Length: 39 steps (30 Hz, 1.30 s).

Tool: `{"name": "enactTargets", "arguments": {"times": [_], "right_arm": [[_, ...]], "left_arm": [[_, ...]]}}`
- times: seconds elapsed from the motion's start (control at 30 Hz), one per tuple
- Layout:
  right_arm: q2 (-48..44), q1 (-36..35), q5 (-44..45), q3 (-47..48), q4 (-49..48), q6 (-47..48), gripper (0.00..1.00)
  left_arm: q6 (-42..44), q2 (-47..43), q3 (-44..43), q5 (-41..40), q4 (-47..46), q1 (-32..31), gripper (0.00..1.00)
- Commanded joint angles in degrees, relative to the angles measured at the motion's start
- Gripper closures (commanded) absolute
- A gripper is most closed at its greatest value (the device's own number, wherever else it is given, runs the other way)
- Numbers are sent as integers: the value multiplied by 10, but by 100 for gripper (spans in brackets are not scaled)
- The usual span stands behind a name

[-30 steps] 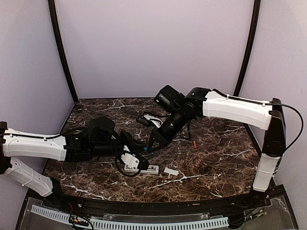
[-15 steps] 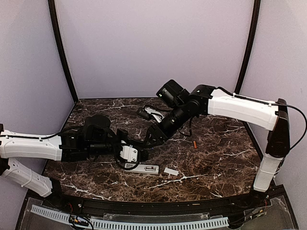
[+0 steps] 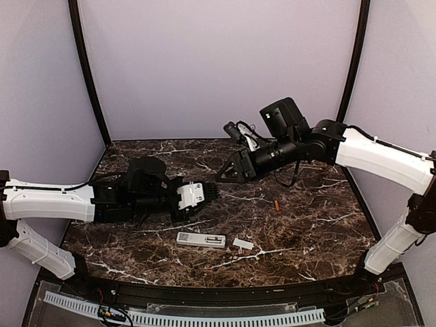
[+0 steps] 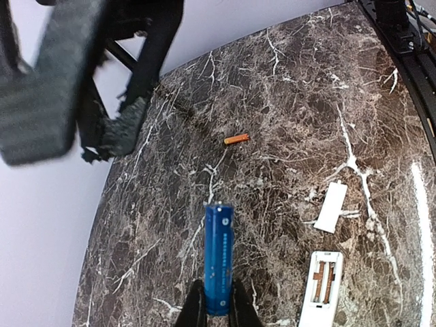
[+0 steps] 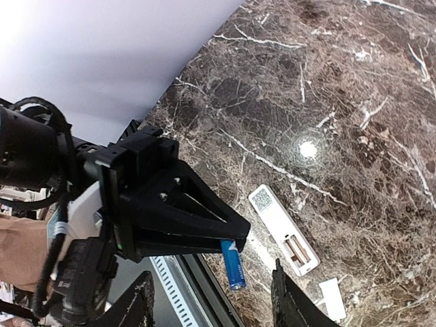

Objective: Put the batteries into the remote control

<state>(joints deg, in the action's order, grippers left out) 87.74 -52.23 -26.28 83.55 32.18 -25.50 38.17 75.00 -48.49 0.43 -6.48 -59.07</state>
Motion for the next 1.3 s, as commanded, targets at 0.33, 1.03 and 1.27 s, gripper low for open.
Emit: {"name": "enactTargets", "arguments": {"times": [0.33, 1.03, 1.27], "right_arm": [[49, -9, -37, -32, -51, -66, 66], [45, -10, -56, -49, -78, -77, 100], [24, 3, -24, -76, -56, -77, 100]], "left_arm": [[-79, 0, -25, 38, 20, 19, 100], [-81, -17, -16, 71, 19, 33, 100], [-81, -20, -33, 138, 121, 37, 31]]}}
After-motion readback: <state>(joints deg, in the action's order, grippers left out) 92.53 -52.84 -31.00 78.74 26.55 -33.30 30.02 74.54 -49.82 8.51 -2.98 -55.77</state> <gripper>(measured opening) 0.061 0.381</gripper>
